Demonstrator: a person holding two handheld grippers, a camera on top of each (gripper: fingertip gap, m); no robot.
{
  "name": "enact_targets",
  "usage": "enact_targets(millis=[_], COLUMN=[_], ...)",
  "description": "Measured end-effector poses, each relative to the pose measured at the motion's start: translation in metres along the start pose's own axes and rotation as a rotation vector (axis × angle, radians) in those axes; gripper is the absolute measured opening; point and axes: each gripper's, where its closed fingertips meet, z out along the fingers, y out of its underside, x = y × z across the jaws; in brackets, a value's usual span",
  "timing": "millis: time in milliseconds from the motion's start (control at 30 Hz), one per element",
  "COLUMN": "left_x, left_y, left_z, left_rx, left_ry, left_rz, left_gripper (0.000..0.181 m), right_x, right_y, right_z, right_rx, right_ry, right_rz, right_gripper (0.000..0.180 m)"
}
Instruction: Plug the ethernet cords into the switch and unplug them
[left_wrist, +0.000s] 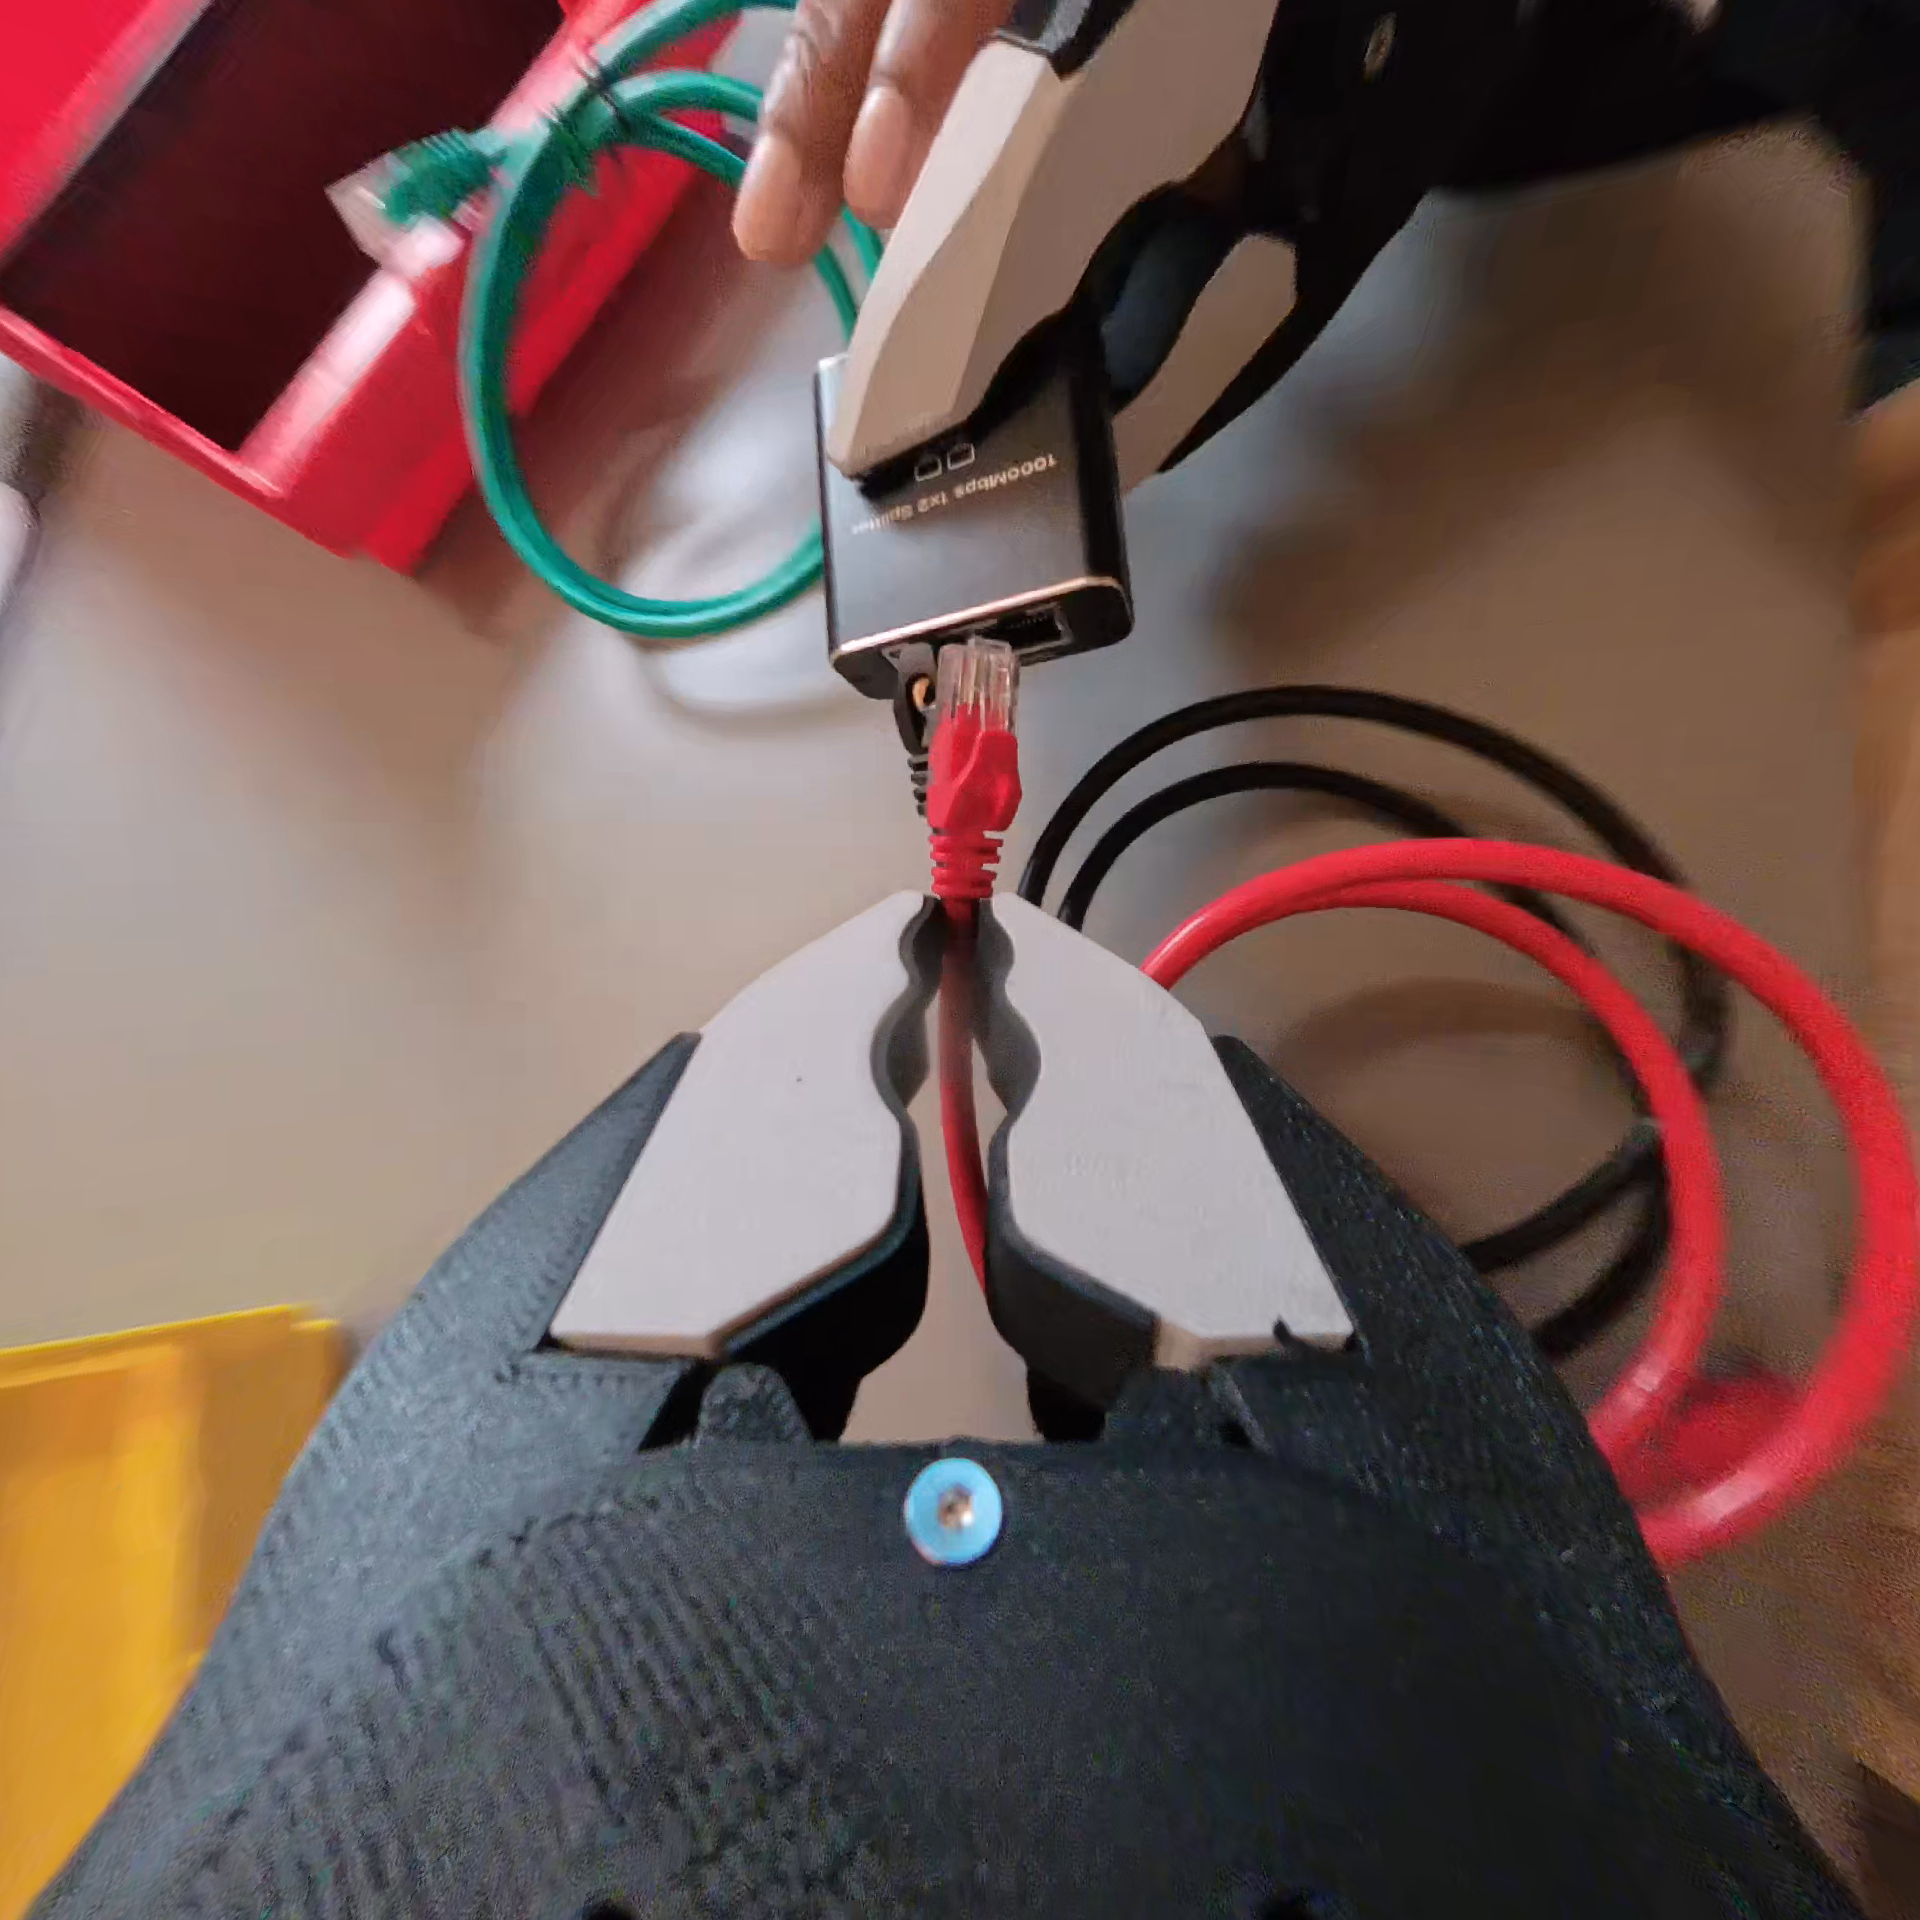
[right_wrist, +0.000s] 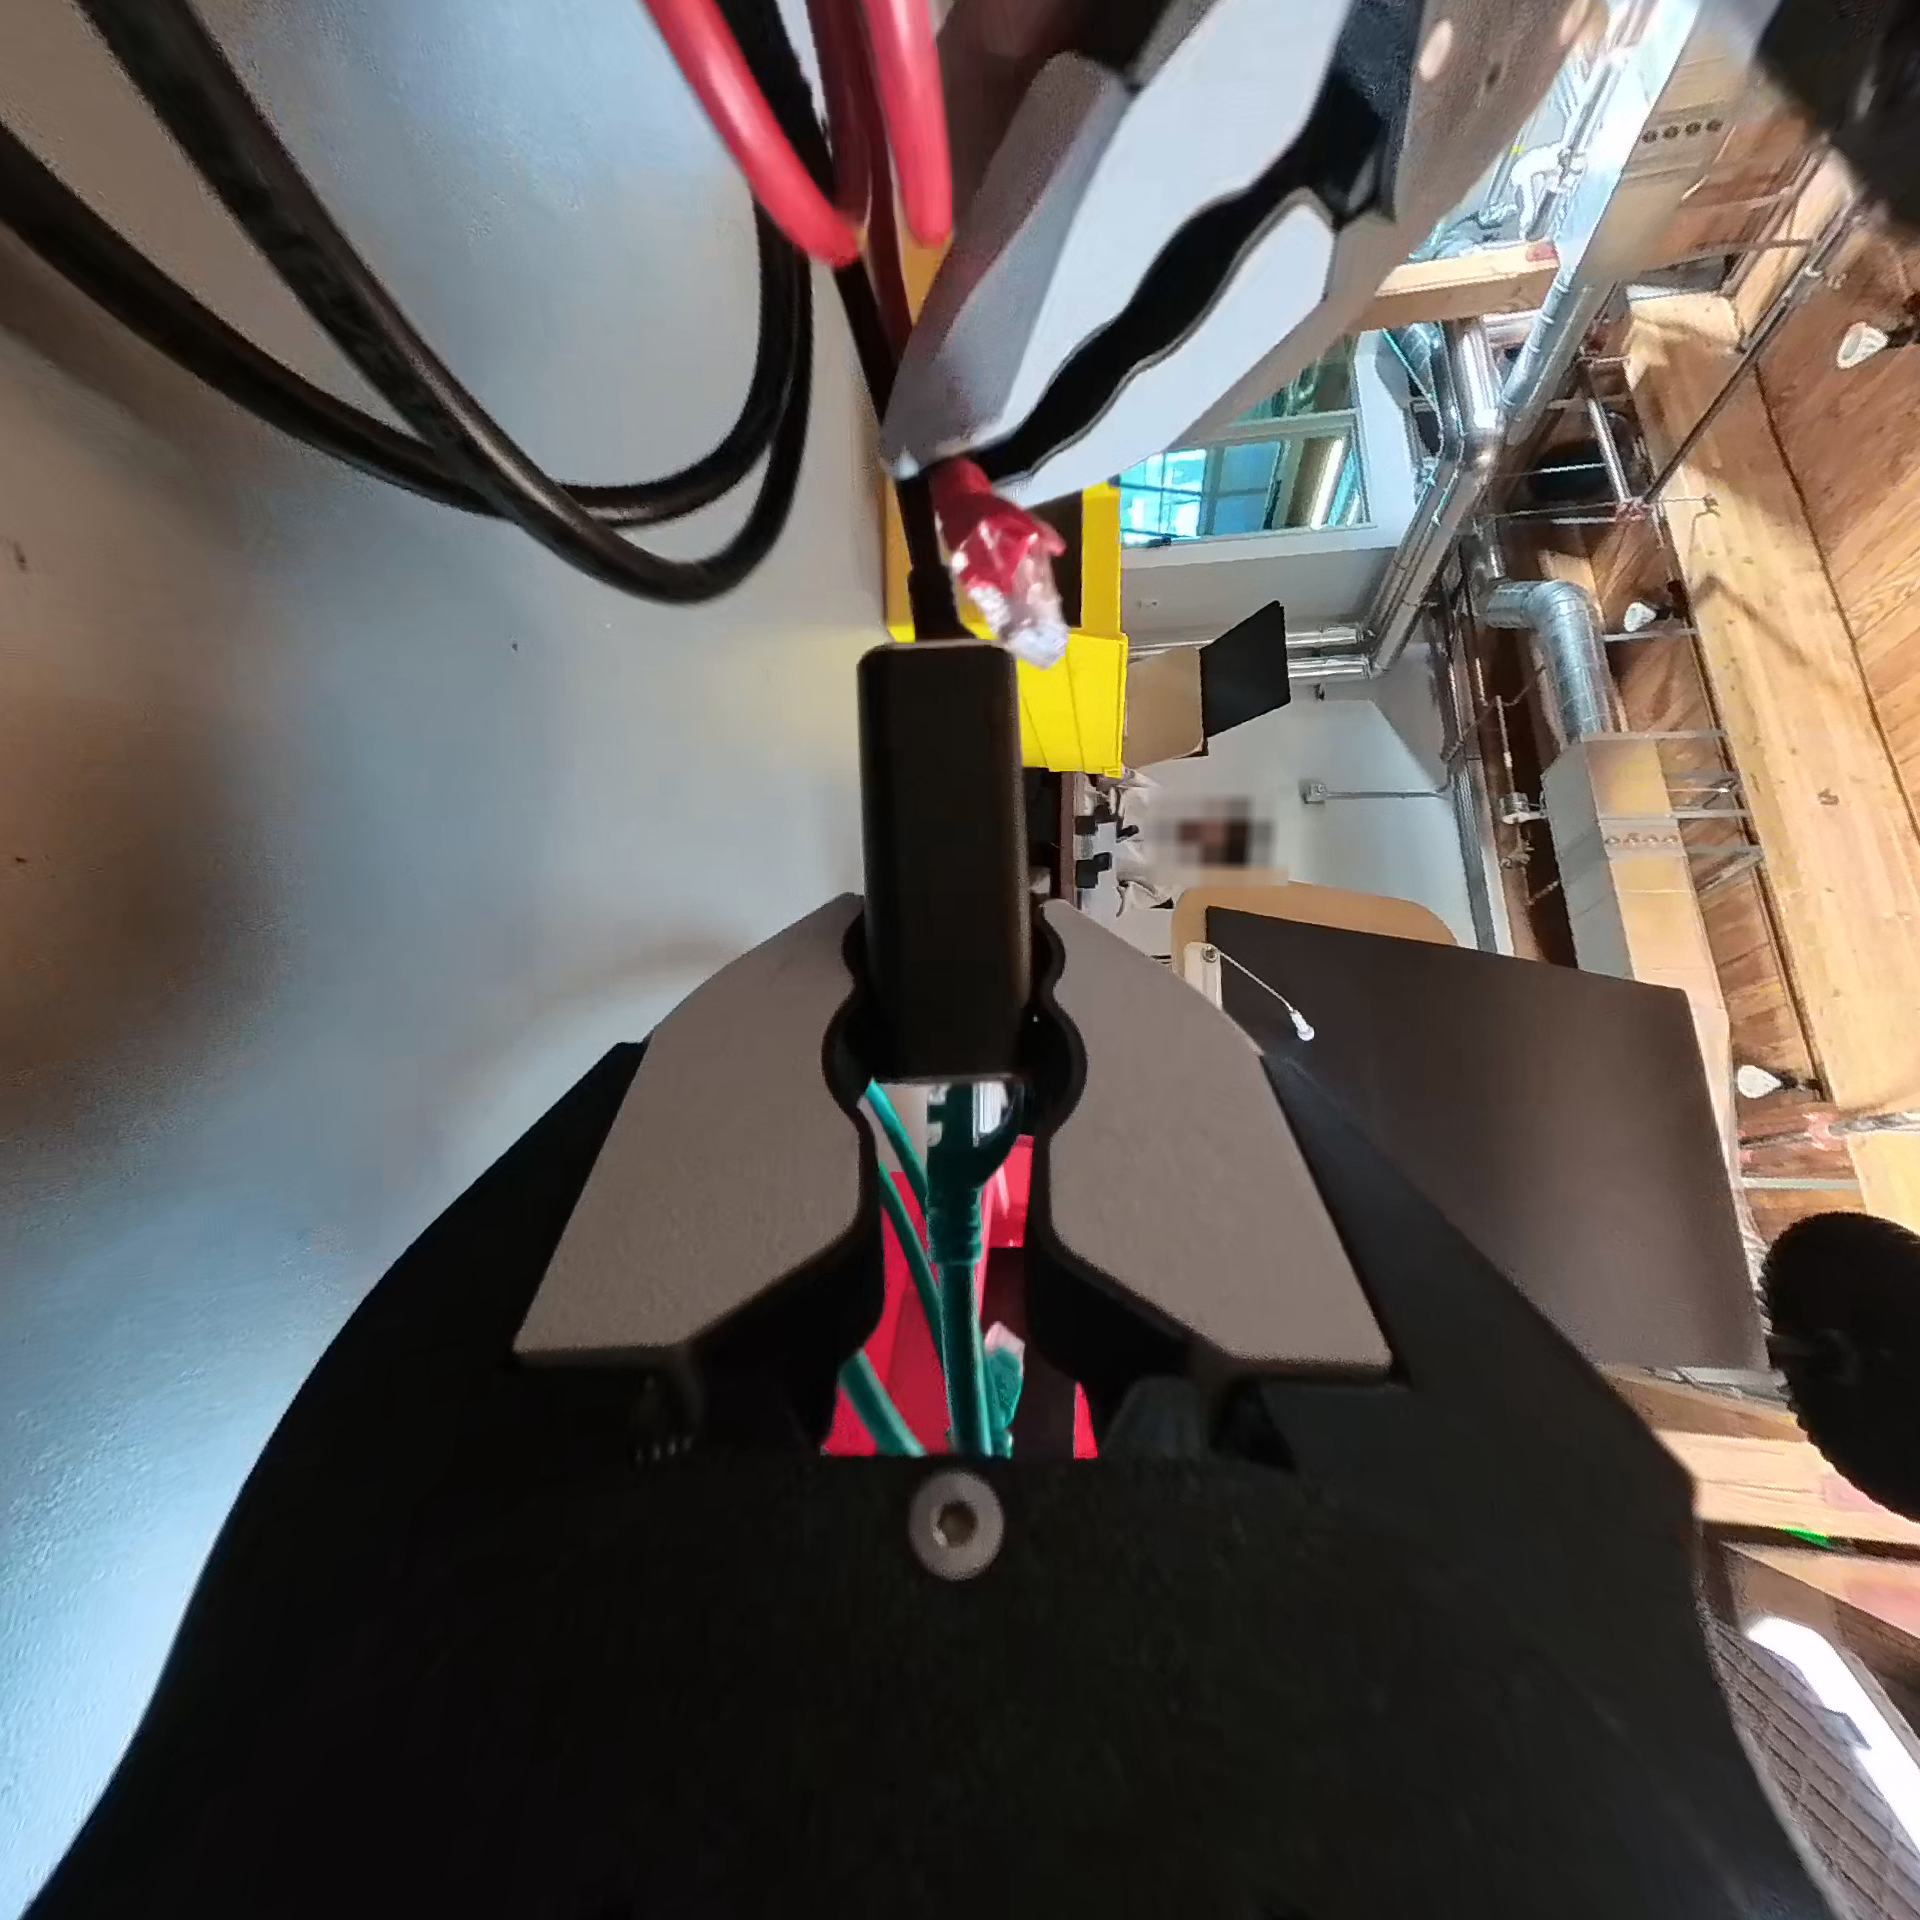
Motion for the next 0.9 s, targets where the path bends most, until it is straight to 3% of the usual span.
enact_targets(millis=[133, 233, 367, 433, 900], left_x=[0.010, 0.006, -0.004, 0.010, 0.028], left_y=[0.000, -0.004, -0.006, -0.005, 0.002], left_z=[-0.005, -0.012, -0.026, -0.028, 0.003], left_rx=[-0.060, -0.060, -0.064, -0.087, -0.353], left_ry=[0.231, 0.298, 0.322, 0.415, 0.629], left_rz=[-0.240, -0.330, -0.364, -0.402, -0.539], left_gripper=[0.006, 0.006, 0.006, 0.006, 0.005], right_x=[-0.008, -0.014, -0.023, -0.019, -0.003], right_y=[0.000, 0.003, 0.005, 0.007, -0.002], right_z=[0.001, 0.002, 0.001, 0.002, -0.005], right_rx=[0.001, -0.032, -0.055, -0.065, -0.024], right_ry=[-0.012, -0.035, -0.049, -0.030, 0.048], right_rz=[0.007, 0.001, -0.002, 0.012, -0.057], right_gripper=[0.026, 0.026, 0.026, 0.026, 0.026])
